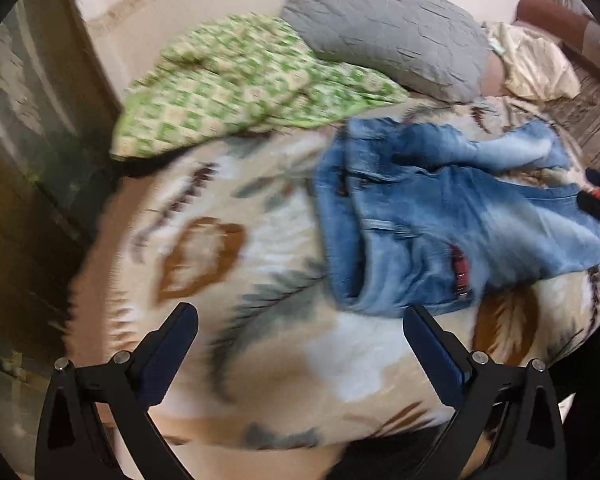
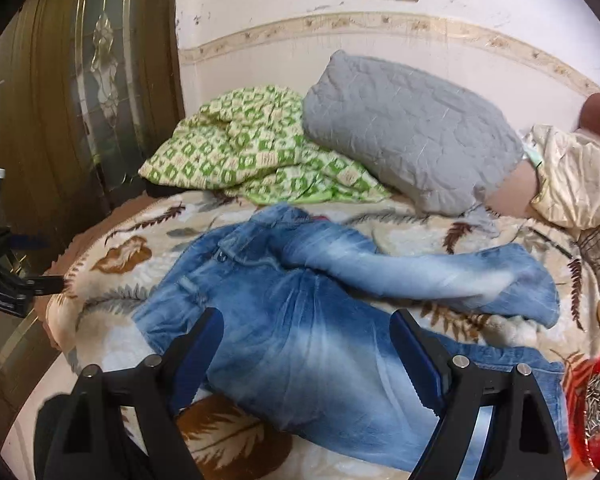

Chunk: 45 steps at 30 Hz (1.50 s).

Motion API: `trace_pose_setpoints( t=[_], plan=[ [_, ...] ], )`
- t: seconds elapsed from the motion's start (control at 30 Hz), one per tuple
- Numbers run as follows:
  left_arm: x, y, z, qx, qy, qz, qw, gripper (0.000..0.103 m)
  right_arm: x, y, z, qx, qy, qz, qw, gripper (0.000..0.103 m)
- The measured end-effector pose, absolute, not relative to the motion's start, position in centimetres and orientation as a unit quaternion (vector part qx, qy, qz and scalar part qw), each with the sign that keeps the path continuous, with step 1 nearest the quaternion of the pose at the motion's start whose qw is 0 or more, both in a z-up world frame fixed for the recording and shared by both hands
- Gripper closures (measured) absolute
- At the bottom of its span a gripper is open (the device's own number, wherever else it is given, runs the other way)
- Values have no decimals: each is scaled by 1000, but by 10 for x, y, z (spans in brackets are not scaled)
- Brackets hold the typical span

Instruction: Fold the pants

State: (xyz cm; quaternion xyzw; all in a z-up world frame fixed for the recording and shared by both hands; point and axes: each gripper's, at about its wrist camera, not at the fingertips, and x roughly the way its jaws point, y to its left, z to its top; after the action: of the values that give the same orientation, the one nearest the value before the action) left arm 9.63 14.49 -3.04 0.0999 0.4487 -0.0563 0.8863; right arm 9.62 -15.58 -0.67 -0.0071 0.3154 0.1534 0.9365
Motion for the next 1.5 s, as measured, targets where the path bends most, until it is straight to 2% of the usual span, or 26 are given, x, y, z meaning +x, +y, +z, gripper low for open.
trace_pose_setpoints(
  t=[0.17,0.33,0.47,0.5,0.53,0.57,0.7,0.83,1.1,1.13,1.17,1.2,1.23,1.27,1.33,1.5],
  plan=[
    [119,121,-75,84,463,-109,875,1,102,-154,-21,-16,340,172,924,16],
    [146,125,-113,2,494,-106,863,1,113,-147,-25,-31,351,174,920,16],
    [151,123,-122,-8,486,-90,869,1,125,-139,-27,-41,360,170,916,16],
    [151,122,-123,-3,482,-86,872,5,126,-137,-27,-43,362,169,916,16],
    [152,122,-124,-9,481,-91,872,28,129,-135,-28,-45,364,168,915,16],
    [153,124,-127,-24,489,-103,866,43,131,-133,-29,-46,367,169,914,16],
    [155,124,-124,-29,493,-115,862,63,134,-123,-37,-42,379,183,906,16],
    [150,129,-116,-51,490,-127,861,66,126,-97,-52,-57,392,234,888,16],
    [152,139,-115,-80,496,-142,853,70,121,-27,-105,-176,408,271,854,16],
    [152,140,-114,-82,495,-145,853,72,124,-24,-112,-185,414,268,850,20],
    [151,141,-113,-84,495,-147,852,73,128,-23,-120,-185,418,269,848,49],
    [150,143,-111,-84,494,-147,853,75,131,-23,-124,-174,424,272,846,60],
    [149,146,-109,-86,492,-147,854,76,134,-26,-124,-155,431,277,844,64],
    [148,150,-105,-94,489,-148,855,77,135,-26,-121,-142,431,280,846,72],
    [141,160,-94,-97,477,-141,862,77,128,-22,-111,-143,420,299,845,76],
    [113,182,-82,-96,478,-132,863,78,104,-7,-98,-138,414,357,826,77]
  ],
)
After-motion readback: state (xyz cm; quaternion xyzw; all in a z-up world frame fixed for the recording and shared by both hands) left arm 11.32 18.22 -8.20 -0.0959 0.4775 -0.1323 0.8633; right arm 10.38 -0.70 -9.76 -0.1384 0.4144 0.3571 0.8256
